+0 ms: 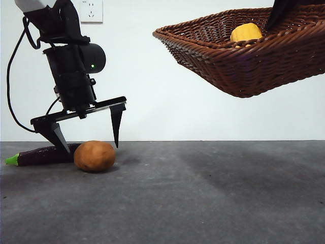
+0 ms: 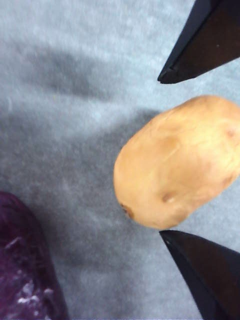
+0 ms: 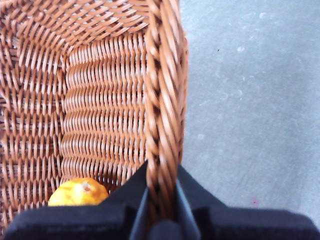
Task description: Help me put the vegetables on the table into the basket
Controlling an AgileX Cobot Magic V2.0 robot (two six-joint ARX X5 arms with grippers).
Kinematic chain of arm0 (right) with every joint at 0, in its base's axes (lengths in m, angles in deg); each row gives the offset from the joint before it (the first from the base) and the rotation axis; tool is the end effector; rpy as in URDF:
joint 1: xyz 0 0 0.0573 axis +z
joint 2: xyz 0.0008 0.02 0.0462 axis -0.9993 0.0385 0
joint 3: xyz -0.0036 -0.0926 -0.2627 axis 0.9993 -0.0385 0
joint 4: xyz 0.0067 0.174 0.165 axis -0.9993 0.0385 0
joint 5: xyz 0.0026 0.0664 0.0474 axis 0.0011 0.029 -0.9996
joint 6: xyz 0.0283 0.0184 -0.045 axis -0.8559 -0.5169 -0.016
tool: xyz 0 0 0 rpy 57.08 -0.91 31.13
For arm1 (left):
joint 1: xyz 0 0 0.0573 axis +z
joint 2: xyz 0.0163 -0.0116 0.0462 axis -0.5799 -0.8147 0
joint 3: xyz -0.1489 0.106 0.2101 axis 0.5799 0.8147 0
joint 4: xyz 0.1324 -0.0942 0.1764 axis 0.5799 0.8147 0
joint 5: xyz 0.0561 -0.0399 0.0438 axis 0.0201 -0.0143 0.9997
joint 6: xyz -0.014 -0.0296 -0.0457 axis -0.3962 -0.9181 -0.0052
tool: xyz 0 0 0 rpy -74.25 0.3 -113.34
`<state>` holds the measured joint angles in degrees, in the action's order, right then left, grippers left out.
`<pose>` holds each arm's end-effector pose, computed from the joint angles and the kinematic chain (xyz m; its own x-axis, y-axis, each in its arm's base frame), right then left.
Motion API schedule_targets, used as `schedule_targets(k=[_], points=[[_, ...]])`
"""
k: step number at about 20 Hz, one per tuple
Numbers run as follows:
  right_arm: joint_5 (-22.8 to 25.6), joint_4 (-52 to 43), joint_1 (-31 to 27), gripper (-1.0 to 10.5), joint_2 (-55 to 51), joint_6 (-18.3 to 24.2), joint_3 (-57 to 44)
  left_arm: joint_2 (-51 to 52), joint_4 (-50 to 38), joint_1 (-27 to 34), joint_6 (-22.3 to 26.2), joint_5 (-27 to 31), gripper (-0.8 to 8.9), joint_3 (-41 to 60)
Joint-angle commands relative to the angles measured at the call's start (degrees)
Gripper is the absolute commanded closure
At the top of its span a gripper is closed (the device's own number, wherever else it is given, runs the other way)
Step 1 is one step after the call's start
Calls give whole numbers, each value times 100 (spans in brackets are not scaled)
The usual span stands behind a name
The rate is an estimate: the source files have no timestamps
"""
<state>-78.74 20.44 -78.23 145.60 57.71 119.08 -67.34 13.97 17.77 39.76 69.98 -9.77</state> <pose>0.2412 0.0532 0.3725 0.5803 0.4790 -0.6586 -0.4391 0.8651 0.2422 0.3882 -0.1284 0.2146 0.2348 -0.2193 -0.9470 -0.2135 0.9388 -0.2704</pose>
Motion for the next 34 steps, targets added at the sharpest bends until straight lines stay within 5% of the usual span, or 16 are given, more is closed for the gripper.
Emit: schedule_targets(k=[1,9,15,21,28,34], points=[[-70,-101,2,958,-28,-11,28,-109,-26,13,-140,2,323,-11],[-70,-101,2,958,-28,20,28,-125,-127,-28,-221,4,475,-9],[-70,-98,2,958,-28,17,28,-136,-122,-140,101,2,777,-9],[-66,-98,0,958,-28,17,28,-136,-219,-175,232,2,821,-9],[-24,-70,0,958,251,-111,22,81,-155,-160,1506,0,821,-9],[-44,-468,0,958,778,-525,-568,1257,-144,-149,2564,-52,821,-9]])
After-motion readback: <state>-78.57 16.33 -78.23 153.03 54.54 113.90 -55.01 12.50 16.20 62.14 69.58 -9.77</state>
